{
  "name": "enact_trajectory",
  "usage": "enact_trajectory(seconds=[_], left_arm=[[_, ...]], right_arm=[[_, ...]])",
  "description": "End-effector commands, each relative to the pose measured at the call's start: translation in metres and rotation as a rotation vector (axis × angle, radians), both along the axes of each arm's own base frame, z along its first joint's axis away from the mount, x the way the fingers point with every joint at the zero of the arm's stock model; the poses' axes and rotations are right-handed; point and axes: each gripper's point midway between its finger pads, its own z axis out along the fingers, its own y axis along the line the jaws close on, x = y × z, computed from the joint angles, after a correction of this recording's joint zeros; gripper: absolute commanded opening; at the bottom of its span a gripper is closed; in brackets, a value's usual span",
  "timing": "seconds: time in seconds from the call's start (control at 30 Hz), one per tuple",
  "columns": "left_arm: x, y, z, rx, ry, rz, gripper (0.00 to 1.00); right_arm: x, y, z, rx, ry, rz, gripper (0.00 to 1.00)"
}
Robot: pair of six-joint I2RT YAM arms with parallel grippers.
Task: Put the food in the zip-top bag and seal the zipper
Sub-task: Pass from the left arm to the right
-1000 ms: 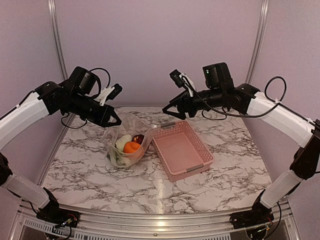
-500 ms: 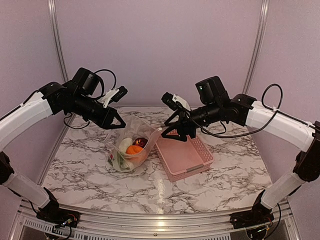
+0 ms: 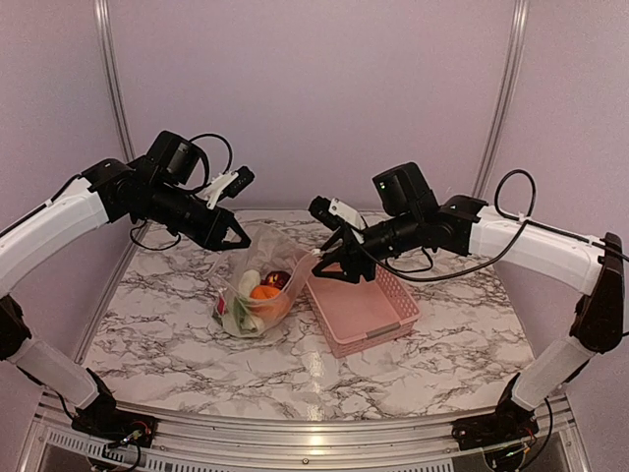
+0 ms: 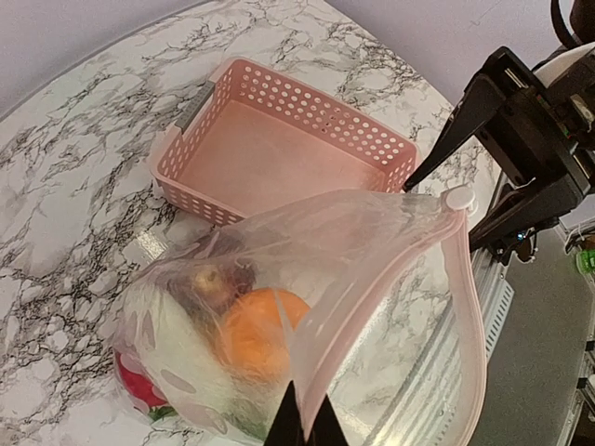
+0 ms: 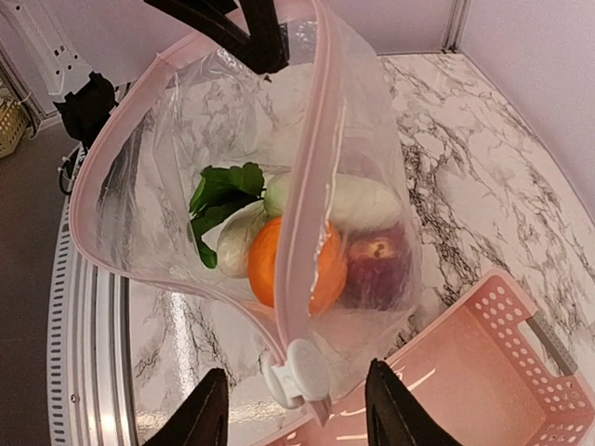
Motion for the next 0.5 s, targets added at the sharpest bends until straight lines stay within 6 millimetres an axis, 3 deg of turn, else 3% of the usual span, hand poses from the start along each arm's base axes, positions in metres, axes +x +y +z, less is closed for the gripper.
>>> enact_trajectory(seconds=[0.0, 0.37, 0.47], left_arm=[[0.0085, 0.0006, 0.0077, 0.006, -0.047, 0.011, 0.0], [0.0145, 0.0062, 0.0037, 0.038, -0.062, 0.046, 0.0], [0.0179, 0.0101, 0.0062, 0.049, -0.081, 0.068, 0.0]], right_arm=[[-0.0004, 0.007, 0.0023, 0.023, -0.027, 0.014, 0.44], [0.0043, 0.0136, 0.0027, 0.027, -0.041, -0.003, 0.05], [0.0042, 0.0133, 0.0044, 0.024, -0.054, -0.01, 0.0]])
